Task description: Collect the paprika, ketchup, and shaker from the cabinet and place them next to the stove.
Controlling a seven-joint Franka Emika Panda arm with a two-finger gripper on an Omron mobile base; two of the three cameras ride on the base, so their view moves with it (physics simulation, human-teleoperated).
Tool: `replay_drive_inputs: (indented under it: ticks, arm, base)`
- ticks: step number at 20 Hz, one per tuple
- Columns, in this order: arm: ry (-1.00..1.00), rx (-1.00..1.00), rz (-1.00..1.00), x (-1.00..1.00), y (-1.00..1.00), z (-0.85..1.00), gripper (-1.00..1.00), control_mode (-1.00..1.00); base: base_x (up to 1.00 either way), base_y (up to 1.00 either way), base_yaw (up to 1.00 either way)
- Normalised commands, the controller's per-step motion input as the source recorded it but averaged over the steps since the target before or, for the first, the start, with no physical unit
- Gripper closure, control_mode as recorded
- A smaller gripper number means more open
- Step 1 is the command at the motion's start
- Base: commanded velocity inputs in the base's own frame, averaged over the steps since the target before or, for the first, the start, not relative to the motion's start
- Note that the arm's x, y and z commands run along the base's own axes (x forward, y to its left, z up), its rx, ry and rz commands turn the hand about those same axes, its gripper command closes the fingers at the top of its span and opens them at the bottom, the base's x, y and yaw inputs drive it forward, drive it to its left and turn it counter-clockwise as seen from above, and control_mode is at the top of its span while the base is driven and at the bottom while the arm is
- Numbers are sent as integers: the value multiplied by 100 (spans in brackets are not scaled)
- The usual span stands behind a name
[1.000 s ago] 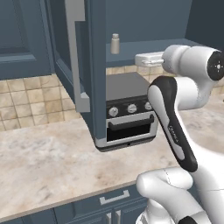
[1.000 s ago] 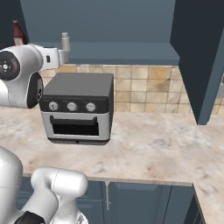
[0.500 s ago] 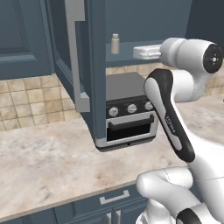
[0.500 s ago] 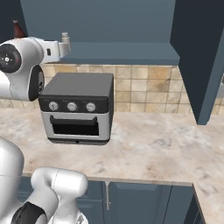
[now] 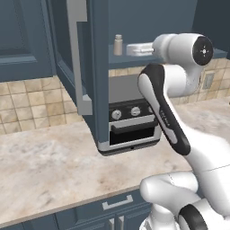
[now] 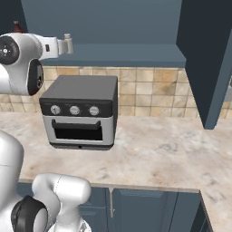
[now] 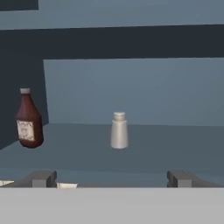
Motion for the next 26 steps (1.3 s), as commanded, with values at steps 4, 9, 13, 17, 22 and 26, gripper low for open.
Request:
replay_drive_inputs:
  ticks: [4,9,13,17,22,26]
  arm:
    - [4,0,0,52,3,0,-100,-100]
    - [1,0,0,42,0,0,-100,-100]
    - [0,-1,0,15,-1,-2,-100,-100]
    - [0,-3,0,22,0,-3,-100,-100]
    - [6,-3,0,44,0,0,-100,-100]
    - [5,-2,0,43,0,0,-100,-100]
  base:
    - [0,0,0]
    - [0,0,0]
    - [0,0,0]
    - [0,0,0]
    - [0,0,0]
    - [0,0,0]
